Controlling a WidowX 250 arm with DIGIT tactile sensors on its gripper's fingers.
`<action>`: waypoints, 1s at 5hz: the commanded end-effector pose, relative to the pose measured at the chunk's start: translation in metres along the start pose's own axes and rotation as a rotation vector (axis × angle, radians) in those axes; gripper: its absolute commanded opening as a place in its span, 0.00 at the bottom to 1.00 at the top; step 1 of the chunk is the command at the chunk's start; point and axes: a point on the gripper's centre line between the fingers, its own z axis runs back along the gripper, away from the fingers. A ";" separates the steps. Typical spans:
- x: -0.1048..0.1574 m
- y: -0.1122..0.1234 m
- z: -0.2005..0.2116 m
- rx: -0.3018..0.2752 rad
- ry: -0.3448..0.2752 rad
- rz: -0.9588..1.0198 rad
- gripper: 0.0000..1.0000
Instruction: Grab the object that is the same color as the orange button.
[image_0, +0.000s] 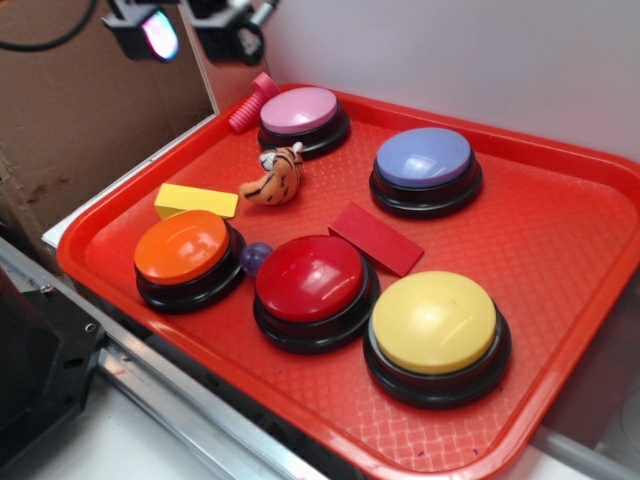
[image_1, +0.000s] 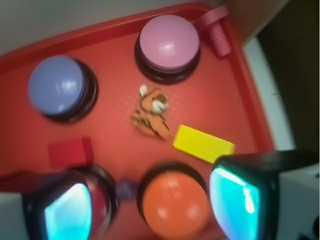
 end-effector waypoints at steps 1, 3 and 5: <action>0.028 -0.004 -0.060 -0.009 -0.034 0.168 1.00; 0.025 -0.001 -0.101 0.028 0.061 0.245 1.00; 0.024 0.001 -0.105 0.073 0.061 0.312 0.00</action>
